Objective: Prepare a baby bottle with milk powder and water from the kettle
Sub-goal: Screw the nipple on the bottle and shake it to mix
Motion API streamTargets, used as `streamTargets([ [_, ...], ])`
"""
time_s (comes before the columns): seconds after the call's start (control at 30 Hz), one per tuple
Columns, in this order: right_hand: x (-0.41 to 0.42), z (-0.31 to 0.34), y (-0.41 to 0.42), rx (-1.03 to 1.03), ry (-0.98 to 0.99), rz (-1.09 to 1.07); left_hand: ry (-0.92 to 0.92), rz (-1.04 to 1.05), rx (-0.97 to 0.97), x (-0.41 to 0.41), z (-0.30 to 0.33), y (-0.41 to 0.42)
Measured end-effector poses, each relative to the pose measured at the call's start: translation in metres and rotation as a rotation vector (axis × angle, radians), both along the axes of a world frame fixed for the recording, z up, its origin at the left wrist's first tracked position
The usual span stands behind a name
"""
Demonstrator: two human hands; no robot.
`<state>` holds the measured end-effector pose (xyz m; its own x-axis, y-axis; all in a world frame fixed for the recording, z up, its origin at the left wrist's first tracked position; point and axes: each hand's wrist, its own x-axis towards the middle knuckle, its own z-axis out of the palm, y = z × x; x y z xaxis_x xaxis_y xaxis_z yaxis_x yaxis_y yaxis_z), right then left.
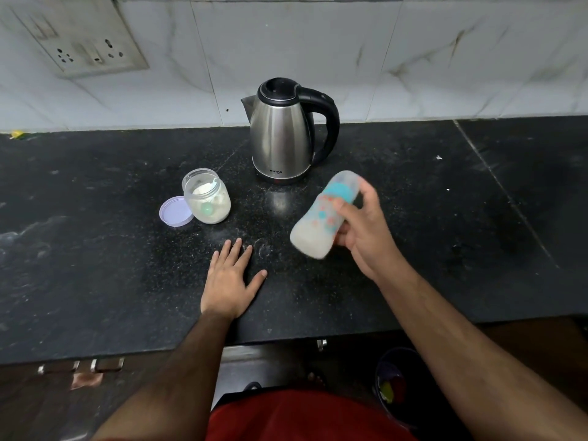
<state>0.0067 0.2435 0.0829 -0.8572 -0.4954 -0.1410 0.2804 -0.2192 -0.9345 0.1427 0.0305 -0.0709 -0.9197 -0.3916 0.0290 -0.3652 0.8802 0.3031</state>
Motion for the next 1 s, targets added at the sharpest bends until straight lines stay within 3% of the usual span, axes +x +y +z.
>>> streamTargets([
  [0.07,0.001,-0.002,-0.002,-0.037,-0.019,-0.056,-0.005,0.000,-0.001,0.000,0.000,0.000],
  [0.2,0.015,-0.008,0.003,0.153,0.080,0.280,-0.007,-0.004,0.001,0.001,0.001,-0.001],
  [0.33,0.005,-0.001,0.003,-0.013,-0.012,-0.070,-0.002,-0.002,0.000,0.000,0.000,0.000],
  [0.4,0.006,-0.004,0.003,-0.044,-0.027,-0.110,-0.001,-0.004,0.001,0.000,0.001,-0.001],
  [0.53,0.019,-0.010,0.010,0.149,0.068,0.228,-0.006,-0.003,0.004,0.000,0.001,-0.001],
  [0.7,0.008,-0.006,0.006,-0.047,-0.031,-0.144,-0.005,-0.002,0.006,0.000,0.001,0.000],
  [0.77,0.012,-0.008,0.006,0.003,0.006,-0.062,-0.005,-0.003,0.010,0.000,0.001,0.000],
  [0.87,0.018,-0.007,0.010,0.165,0.073,0.228,0.000,-0.002,0.012,0.000,0.001,0.000],
  [1.0,0.007,-0.002,0.005,-0.052,-0.033,-0.110,0.003,-0.002,0.008,0.001,0.000,0.000],
])
